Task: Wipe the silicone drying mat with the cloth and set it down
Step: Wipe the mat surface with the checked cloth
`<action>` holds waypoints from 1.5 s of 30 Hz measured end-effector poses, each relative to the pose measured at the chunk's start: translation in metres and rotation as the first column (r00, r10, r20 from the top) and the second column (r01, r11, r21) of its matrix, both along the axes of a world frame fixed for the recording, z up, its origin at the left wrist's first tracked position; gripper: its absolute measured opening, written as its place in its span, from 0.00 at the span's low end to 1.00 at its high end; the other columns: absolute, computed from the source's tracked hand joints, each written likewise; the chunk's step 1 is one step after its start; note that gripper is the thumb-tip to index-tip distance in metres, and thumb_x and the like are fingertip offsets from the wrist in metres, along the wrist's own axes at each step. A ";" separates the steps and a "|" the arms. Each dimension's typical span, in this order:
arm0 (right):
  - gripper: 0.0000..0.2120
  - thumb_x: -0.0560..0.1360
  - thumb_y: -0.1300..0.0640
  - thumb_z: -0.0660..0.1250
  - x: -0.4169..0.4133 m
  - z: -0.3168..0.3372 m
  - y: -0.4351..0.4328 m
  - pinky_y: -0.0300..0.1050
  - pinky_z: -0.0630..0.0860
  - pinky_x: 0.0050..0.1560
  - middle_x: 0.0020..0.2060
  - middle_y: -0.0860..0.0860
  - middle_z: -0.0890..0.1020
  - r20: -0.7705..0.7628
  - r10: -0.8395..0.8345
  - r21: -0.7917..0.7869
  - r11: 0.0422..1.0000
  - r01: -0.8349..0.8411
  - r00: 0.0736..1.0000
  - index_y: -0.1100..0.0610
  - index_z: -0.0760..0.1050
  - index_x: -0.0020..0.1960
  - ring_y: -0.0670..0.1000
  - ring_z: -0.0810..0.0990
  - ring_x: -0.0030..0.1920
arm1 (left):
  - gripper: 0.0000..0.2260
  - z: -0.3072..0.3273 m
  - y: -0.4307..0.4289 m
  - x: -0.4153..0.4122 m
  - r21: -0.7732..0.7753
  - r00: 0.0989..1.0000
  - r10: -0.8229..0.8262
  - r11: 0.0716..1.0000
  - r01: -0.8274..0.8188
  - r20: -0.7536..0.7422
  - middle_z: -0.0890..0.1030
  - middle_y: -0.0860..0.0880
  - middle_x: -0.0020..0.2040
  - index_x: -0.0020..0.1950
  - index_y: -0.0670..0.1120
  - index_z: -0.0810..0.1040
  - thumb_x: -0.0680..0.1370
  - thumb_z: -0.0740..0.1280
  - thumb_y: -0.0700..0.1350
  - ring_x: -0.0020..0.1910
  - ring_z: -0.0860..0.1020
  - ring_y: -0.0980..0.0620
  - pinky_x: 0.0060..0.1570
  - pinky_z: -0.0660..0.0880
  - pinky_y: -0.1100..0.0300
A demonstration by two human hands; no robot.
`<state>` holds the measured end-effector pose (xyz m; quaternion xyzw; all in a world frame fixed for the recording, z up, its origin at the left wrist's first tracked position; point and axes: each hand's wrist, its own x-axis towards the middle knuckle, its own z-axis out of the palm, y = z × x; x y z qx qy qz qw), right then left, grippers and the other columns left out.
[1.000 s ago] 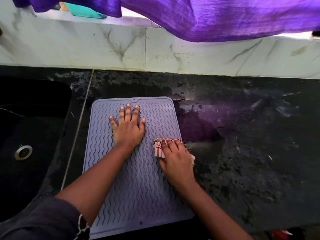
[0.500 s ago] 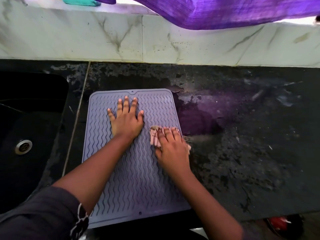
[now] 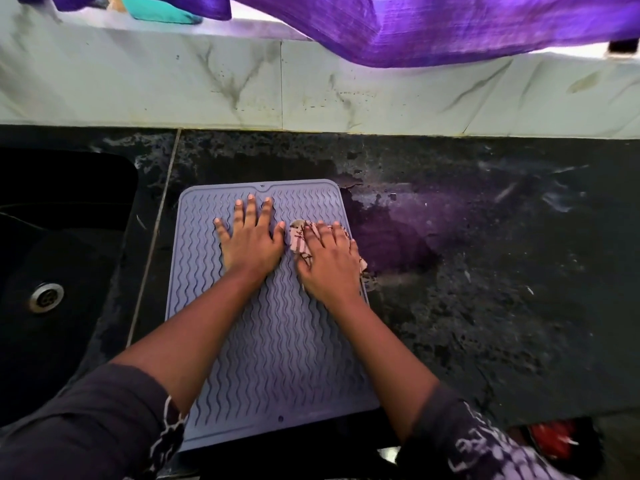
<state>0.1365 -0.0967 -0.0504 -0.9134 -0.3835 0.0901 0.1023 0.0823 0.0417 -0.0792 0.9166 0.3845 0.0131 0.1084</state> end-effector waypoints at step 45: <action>0.27 0.73 0.45 0.56 -0.059 -0.004 -0.067 0.57 0.58 0.68 0.71 0.52 0.67 0.039 0.002 0.043 0.999 -0.004 0.999 0.52 0.66 0.70 0.55 0.60 0.72 | 0.28 0.000 -0.062 -0.110 -0.031 0.974 -0.221 0.975 0.219 -0.049 0.40 0.48 0.79 0.76 0.62 0.39 0.77 0.39 0.67 0.77 0.38 0.45 0.70 0.35 0.39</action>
